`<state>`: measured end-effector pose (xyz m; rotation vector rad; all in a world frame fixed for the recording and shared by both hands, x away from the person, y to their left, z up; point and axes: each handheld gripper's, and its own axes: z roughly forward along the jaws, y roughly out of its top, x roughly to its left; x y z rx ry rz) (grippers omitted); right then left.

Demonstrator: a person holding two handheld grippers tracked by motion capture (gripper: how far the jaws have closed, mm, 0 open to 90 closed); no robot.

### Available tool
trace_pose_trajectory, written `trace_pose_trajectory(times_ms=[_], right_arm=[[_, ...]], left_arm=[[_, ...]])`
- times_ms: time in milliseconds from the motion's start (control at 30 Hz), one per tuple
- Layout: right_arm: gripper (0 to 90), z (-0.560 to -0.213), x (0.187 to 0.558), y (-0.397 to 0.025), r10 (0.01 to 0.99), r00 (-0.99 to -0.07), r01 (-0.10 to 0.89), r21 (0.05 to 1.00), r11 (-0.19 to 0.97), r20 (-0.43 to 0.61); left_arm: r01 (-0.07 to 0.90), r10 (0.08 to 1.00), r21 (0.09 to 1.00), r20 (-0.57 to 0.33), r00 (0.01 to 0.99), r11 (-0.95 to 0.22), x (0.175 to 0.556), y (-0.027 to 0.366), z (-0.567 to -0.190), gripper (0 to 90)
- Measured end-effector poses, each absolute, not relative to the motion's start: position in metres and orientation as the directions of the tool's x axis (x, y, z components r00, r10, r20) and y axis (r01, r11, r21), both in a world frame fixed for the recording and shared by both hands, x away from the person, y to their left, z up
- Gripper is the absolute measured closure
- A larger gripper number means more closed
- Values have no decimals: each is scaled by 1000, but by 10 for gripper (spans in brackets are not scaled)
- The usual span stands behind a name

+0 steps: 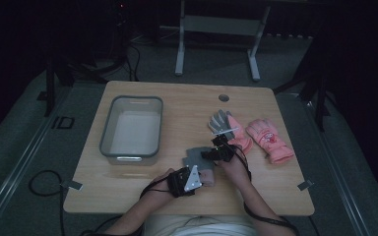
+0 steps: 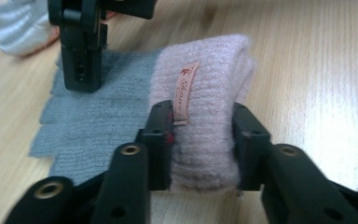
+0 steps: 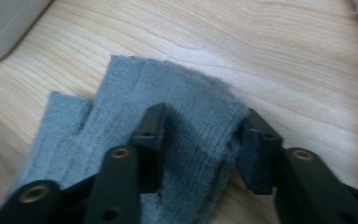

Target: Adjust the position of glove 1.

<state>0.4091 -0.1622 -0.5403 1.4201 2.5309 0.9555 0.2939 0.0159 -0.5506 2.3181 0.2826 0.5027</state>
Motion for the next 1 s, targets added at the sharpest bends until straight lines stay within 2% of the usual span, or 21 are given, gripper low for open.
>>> trace_pose_trajectory(times_ms=[33, 100, 200, 267, 533, 1000], right_arm=[[694, -540, 410, -162, 786, -570, 747, 550, 374, 240], [735, -538, 409, -160, 773, -591, 732, 557, 392, 232], [753, -534, 404, -159, 754, -621, 702, 579, 414, 215], [756, -530, 402, -159, 738, -639, 685, 598, 416, 218], [758, -500, 393, -157, 688, -696, 616, 663, 424, 206], [758, -453, 395, -156, 679, -709, 555, 746, 369, 192]], left_arm=[[67, 345, 711, 255, 903, -700, 296, 17, -550, 669], [103, 358, 725, 207, 910, -681, 300, 19, -548, 682], [171, 374, 750, 109, 921, -639, 306, 26, -547, 697], [186, 378, 751, 92, 921, -634, 306, 28, -545, 704], [148, 370, 724, 157, 916, -674, 303, 32, -522, 710], [92, 326, 684, 221, 919, -723, 317, 46, -466, 711]])
